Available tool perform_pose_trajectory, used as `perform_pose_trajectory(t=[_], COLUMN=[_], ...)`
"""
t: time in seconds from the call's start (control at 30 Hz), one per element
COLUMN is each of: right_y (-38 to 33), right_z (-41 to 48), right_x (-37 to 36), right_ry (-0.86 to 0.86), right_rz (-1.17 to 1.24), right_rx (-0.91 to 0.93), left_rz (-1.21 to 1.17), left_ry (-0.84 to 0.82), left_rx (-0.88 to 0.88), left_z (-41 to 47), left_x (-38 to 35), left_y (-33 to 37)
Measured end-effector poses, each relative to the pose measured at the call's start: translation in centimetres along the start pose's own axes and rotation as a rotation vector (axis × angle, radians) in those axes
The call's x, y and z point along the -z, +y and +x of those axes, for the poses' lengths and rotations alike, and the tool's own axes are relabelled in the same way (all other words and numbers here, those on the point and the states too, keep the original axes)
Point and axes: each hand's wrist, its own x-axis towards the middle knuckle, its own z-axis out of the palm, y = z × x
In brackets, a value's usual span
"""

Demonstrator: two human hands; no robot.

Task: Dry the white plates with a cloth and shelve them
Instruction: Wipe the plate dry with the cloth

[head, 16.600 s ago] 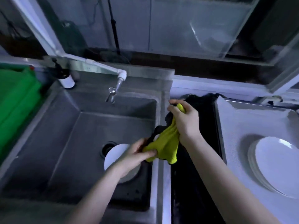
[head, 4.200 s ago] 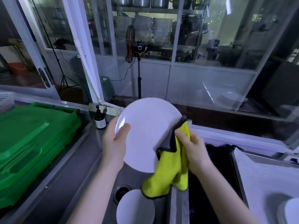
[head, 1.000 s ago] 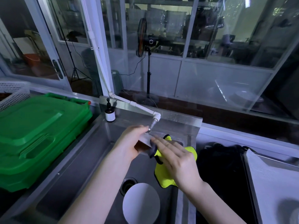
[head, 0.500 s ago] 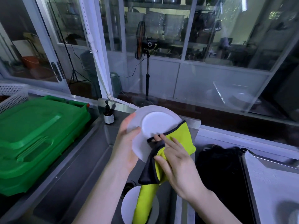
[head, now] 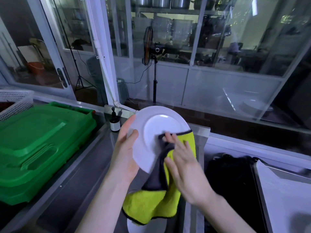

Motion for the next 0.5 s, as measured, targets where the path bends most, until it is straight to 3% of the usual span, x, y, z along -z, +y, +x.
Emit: perform_pose_trajectory(t=[0.13,0.3,0.4,0.5], right_y=[-0.8,0.9,2.0,0.8], right_z=[-0.2,3.7,6.2,6.7], right_x=[-1.7,-0.5,1.0,1.6], right_ry=[-0.004,0.220,0.268,0.181], right_rz=[0.049,0.190,0.247,0.101], right_rx=[0.031,-0.204,-0.345,-0.180], left_rz=[0.052,0.119,0.149,0.213], left_ry=[-0.070,-0.126,-0.173,-0.212], left_rx=[0.045,0.036,0.012,-0.017], left_z=[-0.4,-1.2,-1.3,-1.0], left_x=[-0.4,-0.9,-0.7,-0.9], left_y=[-0.5,-0.2,0.2,0.2])
